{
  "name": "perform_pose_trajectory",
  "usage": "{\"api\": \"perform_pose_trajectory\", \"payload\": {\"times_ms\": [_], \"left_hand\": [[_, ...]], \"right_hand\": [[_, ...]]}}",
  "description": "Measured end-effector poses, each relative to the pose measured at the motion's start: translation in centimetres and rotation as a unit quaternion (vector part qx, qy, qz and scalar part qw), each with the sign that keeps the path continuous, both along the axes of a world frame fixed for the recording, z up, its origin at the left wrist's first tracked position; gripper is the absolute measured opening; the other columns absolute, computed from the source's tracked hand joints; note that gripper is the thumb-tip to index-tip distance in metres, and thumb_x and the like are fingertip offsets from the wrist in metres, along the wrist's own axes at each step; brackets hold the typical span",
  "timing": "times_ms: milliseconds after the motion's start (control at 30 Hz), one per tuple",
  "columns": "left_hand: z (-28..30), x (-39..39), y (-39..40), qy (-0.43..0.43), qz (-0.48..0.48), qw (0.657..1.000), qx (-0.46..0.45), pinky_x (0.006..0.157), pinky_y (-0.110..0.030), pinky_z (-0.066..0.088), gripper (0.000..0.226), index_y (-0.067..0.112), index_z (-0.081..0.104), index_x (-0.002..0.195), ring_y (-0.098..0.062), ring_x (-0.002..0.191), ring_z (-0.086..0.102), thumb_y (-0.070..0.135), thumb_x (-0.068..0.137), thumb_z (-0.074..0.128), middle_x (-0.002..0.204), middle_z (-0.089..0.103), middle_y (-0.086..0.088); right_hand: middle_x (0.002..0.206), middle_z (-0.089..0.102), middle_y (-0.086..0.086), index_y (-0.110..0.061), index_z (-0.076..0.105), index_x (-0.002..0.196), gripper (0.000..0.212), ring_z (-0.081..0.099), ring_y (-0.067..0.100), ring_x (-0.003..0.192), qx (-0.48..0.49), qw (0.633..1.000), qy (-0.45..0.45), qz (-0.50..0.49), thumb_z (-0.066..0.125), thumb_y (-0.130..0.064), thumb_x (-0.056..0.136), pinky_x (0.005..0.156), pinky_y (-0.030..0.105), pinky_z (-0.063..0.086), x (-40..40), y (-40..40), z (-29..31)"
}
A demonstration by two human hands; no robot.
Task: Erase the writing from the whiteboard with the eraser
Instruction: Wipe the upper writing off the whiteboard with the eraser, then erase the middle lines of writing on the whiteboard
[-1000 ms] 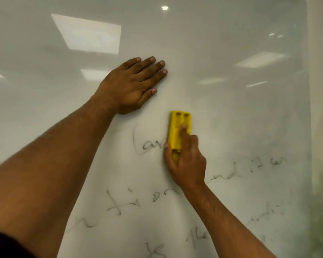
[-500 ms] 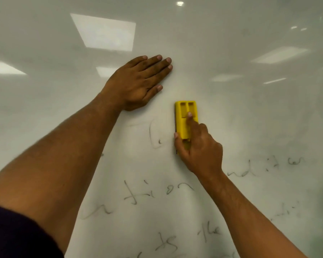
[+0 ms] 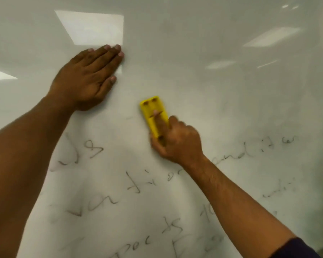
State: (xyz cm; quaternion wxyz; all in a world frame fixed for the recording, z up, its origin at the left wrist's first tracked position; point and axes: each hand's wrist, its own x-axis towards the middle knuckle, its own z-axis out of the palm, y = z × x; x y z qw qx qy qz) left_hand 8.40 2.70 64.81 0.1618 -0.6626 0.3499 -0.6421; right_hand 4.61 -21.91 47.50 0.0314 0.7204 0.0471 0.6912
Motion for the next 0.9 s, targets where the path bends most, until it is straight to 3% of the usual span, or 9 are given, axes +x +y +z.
{"api": "perform_pose_trajectory", "payload": {"times_ms": [67,100,233,333,367,500,633,767,900], "left_hand": [[-0.2,0.0,0.8,0.019,0.005,1.0,0.0,0.131,-0.045,0.017,0.063,0.015,0.019,0.168,-0.025,0.161,0.019,0.041,0.111,0.02,0.174,0.018,-0.007],[-0.2,-0.1,0.9,0.021,0.008,1.0,0.001,0.131,-0.045,0.016,0.063,0.015,0.017,0.168,-0.025,0.161,0.017,0.041,0.111,0.02,0.174,0.017,-0.006],[-0.3,-0.1,0.9,0.005,0.001,1.0,0.003,0.13,-0.046,0.02,0.061,0.013,0.021,0.167,-0.027,0.16,0.021,0.039,0.112,0.022,0.173,0.02,-0.009],[-0.6,-0.1,1.1,0.006,0.002,1.0,-0.003,0.13,-0.047,0.02,0.061,0.013,0.021,0.167,-0.027,0.16,0.02,0.038,0.112,0.024,0.173,0.02,-0.008],[-0.6,-0.2,1.2,0.006,0.004,1.0,-0.002,0.13,-0.047,0.02,0.061,0.013,0.021,0.167,-0.027,0.16,0.02,0.037,0.112,0.024,0.173,0.02,-0.008],[-0.6,-0.4,1.7,0.001,0.012,1.0,0.003,0.128,-0.049,0.025,0.059,0.011,0.025,0.166,-0.028,0.159,0.025,0.035,0.112,0.027,0.172,0.023,-0.009],[-1.0,-0.5,3.1,0.005,0.018,1.0,0.001,0.129,-0.049,0.025,0.059,0.011,0.025,0.166,-0.028,0.159,0.024,0.035,0.112,0.026,0.172,0.023,-0.008],[-1.1,-0.5,4.6,-0.004,0.029,1.0,0.002,0.128,-0.047,0.027,0.057,0.012,0.027,0.166,-0.026,0.159,0.027,0.033,0.113,0.028,0.172,0.024,-0.007],[-1.8,-0.2,6.4,-0.005,0.036,0.999,-0.028,0.129,-0.045,0.026,0.057,0.013,0.025,0.166,-0.023,0.16,0.023,0.03,0.113,0.031,0.173,0.023,-0.005]], "right_hand": [[0.089,0.061,0.014,-0.017,0.051,0.149,0.066,0.059,0.032,0.058,0.164,0.985,0.014,0.046,0.062,-0.049,0.093,0.044,0.035,0.048,-0.5,0.3,0.6],[0.092,0.061,0.015,-0.016,0.05,0.15,0.067,0.06,0.033,0.059,0.174,0.982,0.016,0.07,0.064,-0.048,0.093,0.044,0.037,0.05,-0.4,0.8,0.4],[0.086,0.06,0.014,-0.017,0.056,0.146,0.066,0.056,0.033,0.053,-0.028,0.999,0.004,0.033,0.067,-0.048,0.09,0.041,0.035,0.046,0.2,0.8,-0.7],[0.096,0.062,0.014,-0.02,0.047,0.152,0.067,0.06,0.034,0.061,0.197,0.977,0.025,0.081,0.062,-0.049,0.093,0.047,0.039,0.051,-0.6,1.1,0.2],[0.099,0.061,0.014,-0.021,0.044,0.154,0.068,0.061,0.034,0.063,0.209,0.973,0.028,0.094,0.061,-0.05,0.094,0.048,0.039,0.051,-0.6,1.8,0.2],[0.091,0.059,0.013,-0.022,0.051,0.15,0.065,0.056,0.033,0.057,-0.042,0.998,0.023,0.026,0.061,-0.051,0.093,0.042,0.034,0.045,0.1,2.7,-0.8],[0.095,0.057,0.013,-0.024,0.04,0.156,0.068,0.057,0.03,0.063,0.149,0.987,0.022,0.05,0.055,-0.052,0.096,0.044,0.032,0.045,-0.4,3.4,0.6],[0.089,0.057,0.013,-0.023,0.05,0.151,0.062,0.054,0.032,0.056,-0.089,0.996,0.002,0.021,0.057,-0.05,0.095,0.041,0.033,0.043,0.6,3.8,-0.4],[0.091,0.056,0.012,-0.023,0.044,0.154,0.065,0.054,0.03,0.055,0.139,0.989,-0.007,0.053,0.055,-0.051,0.096,0.043,0.031,0.042,0.3,3.7,0.6]]}}
